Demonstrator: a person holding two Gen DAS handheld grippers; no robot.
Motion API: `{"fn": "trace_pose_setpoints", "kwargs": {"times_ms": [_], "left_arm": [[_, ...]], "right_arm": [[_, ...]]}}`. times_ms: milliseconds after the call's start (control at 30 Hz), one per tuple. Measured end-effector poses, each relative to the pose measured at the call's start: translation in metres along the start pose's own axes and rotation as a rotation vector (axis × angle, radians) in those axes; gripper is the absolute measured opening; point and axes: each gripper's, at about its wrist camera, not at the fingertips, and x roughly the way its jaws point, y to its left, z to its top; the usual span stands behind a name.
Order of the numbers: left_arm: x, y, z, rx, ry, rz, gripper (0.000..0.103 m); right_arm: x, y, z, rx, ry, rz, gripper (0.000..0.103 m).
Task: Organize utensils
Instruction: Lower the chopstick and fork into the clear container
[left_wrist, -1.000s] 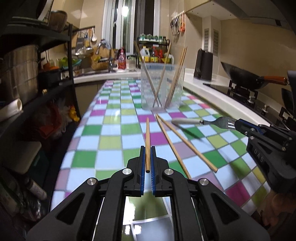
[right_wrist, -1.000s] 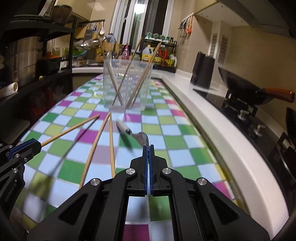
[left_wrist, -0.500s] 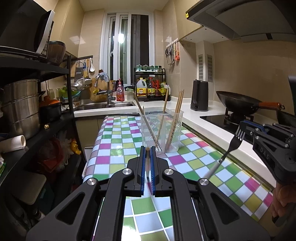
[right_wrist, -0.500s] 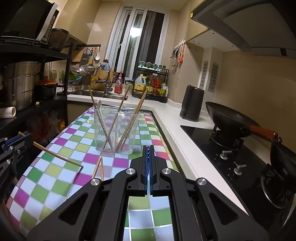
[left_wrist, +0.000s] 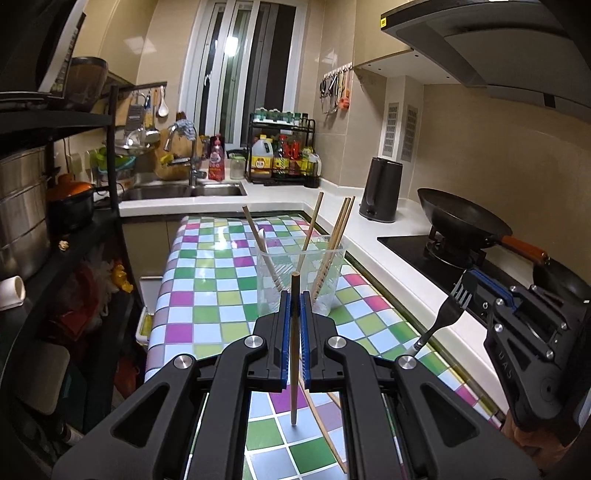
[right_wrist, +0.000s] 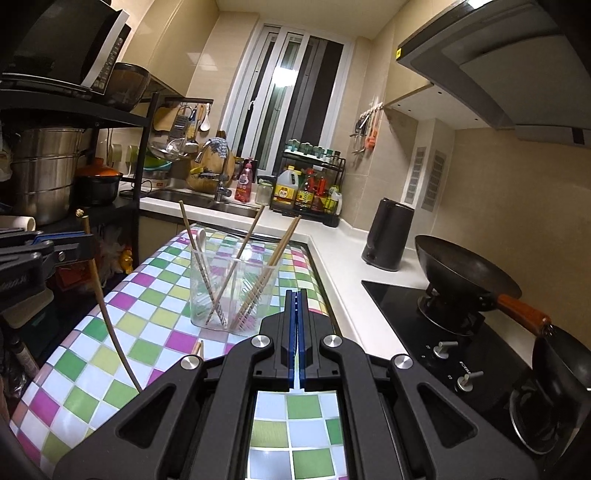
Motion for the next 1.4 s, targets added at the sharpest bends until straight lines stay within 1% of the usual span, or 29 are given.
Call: {"fn": "trace_pose_setpoints", "kwargs": {"times_ms": [100,233,333,500,600,667,733,833,967,1067,1167,1233,1333,1400], "left_arm": [[0.008,0.009,0.021,-0.031,0.026,-0.028,0.005],[0.02,0.014,0.052,-0.031,0.019,-0.049,0.005],[0.03,0.019,0.081,-0.046,0.007,-0.08,0.005],[0.044,0.019,0.139,-0.05,-0.072,-0.079,0.005],[0.056,0.016,0.167,-0.041,-0.114,-0.056,0.005],[0.069,0.016,0.178,-0.036,-0.119,-0.049,0.005],[0.089,0.017,0.185,-0.037,-0.104,-0.031,0.005],[0.123,0.02,0.183,-0.033,-0.056,-0.02,0.005],[0.164,0.026,0.171,-0.028,0.021,-0.022,0.005],[0.184,0.032,0.163,-0.031,0.065,-0.044,0.005],[0.201,0.035,0.154,-0.03,0.107,-0.07,0.005],[0.21,0.032,0.147,-0.01,0.13,-0.08,0.005],[0.221,0.027,0.138,0.008,0.169,-0.109,0.005],[0.226,0.022,0.133,0.024,0.182,-0.11,0.005]], "right_arm": [[0.009,-0.005,0.017,-0.001,0.006,0.015,0.001],[0.022,-0.019,0.048,0.027,0.003,0.035,0.001],[0.03,-0.03,0.078,0.043,-0.031,0.026,0.001],[0.05,-0.04,0.132,0.037,-0.108,-0.003,0.001],[0.066,-0.039,0.16,0.023,-0.149,-0.011,0.001],[0.078,-0.033,0.173,-0.003,-0.17,-0.016,0.001],[0.097,-0.026,0.179,-0.022,-0.172,-0.019,0.001],[0.126,-0.016,0.175,-0.037,-0.141,-0.01,0.001],[0.168,0.0,0.15,-0.043,-0.071,0.029,0.001],[0.195,0.01,0.13,-0.04,-0.013,0.049,0.001],[0.212,0.016,0.111,-0.037,0.028,0.068,0.001],[0.219,0.018,0.102,-0.031,0.053,0.09,0.001],[0.227,0.018,0.092,-0.02,0.09,0.116,0.001],[0.23,0.02,0.089,-0.026,0.105,0.122,0.001]]}}
